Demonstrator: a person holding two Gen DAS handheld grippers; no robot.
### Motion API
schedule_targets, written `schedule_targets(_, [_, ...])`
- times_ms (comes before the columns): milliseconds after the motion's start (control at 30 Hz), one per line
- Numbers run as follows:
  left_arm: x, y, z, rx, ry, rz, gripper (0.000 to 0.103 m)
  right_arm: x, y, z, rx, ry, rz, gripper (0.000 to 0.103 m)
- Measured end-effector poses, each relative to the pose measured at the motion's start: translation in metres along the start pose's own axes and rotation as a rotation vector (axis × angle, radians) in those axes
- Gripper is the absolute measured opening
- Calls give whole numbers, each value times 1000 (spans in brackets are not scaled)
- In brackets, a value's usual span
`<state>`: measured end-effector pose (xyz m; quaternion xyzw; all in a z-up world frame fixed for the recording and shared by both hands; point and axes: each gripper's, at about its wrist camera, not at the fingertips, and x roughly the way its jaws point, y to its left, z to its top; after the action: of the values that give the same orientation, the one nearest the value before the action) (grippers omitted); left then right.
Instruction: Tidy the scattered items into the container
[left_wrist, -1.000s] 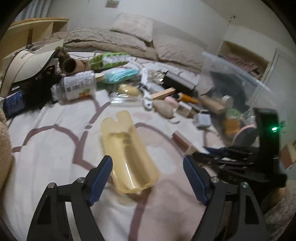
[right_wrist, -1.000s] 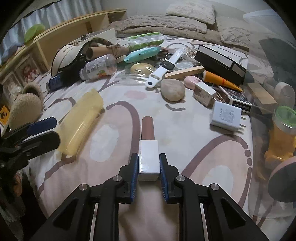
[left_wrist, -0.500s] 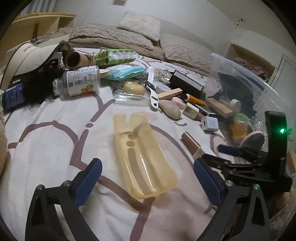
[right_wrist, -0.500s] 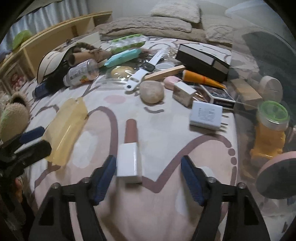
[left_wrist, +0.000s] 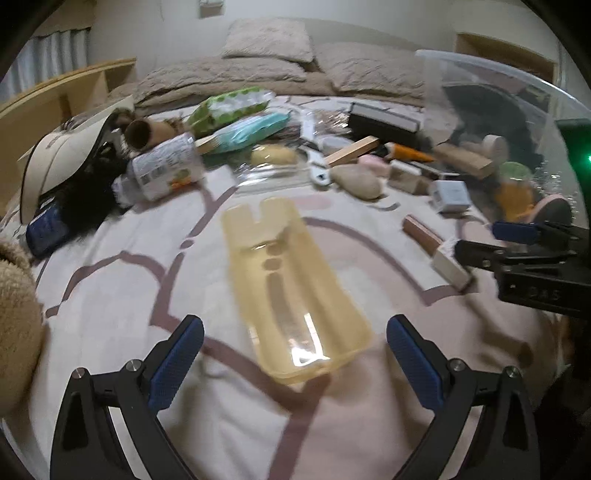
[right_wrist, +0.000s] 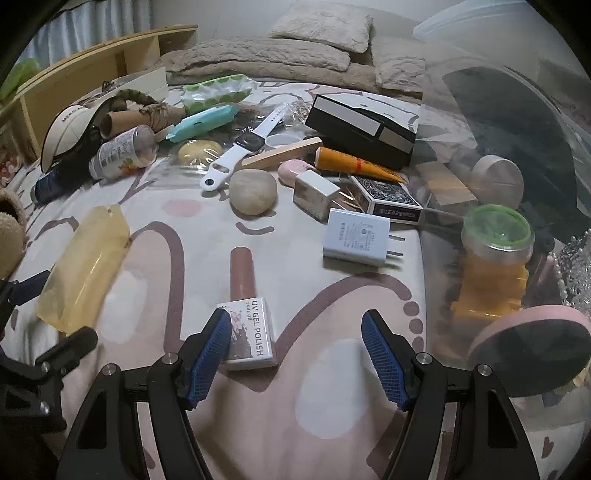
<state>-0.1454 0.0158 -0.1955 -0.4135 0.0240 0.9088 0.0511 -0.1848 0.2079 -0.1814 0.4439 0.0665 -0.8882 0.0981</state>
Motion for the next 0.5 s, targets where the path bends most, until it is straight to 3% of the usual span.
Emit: schedule_targets(500, [-2, 53, 3, -158, 33, 174, 100, -3, 27, -6, -109, 63, 209, 73])
